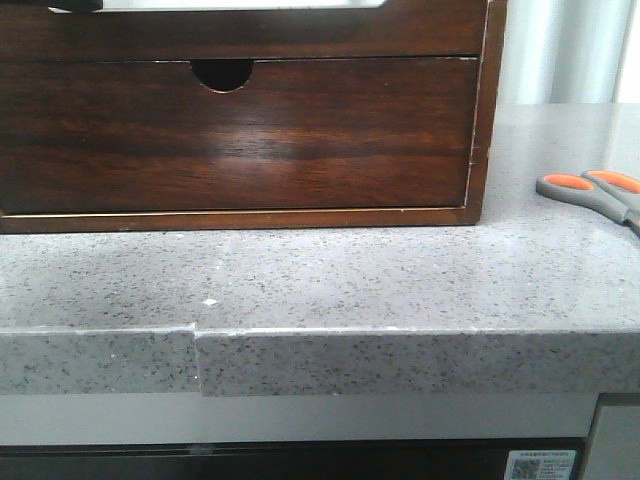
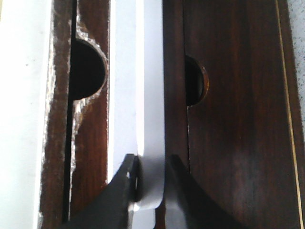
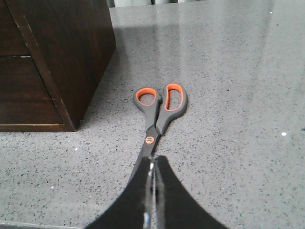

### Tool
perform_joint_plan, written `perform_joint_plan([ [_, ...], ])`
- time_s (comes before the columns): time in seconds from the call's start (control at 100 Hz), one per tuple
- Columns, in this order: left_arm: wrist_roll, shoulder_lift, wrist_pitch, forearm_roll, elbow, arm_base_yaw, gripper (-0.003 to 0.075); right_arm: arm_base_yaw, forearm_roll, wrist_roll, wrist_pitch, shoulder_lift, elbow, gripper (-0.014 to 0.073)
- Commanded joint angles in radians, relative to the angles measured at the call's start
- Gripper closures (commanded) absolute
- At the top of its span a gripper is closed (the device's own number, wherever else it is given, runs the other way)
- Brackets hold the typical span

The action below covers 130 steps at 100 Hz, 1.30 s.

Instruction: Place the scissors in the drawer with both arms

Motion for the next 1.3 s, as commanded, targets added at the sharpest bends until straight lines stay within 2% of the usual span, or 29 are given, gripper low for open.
perform_joint_plan([
  [0.0, -0.009, -0.011, -0.012, -0.008, -0.024, -0.006, 0.0742, 0.002, -0.001, -0.009, -0.066, 0.016, -0.036, 0.0661],
  [0.55, -0.009, -0.073, -0.046, -0.018, -0.017, -0.006, 0.0742, 0.002, -0.001, -0.009, -0.074, 0.016, -0.036, 0.0661],
  [0.77, -0.009, -0.148, -0.091, -0.133, -0.004, -0.006, 0.0742, 0.002, -0.001, -0.009, -0.074, 0.016, -0.034, 0.0661],
  [1.289, -0.009, -0.335, -0.197, -0.166, 0.137, -0.006, 0.0742, 0.002, -0.001, -0.009, -0.071, 0.016, -0.034, 0.0661],
])
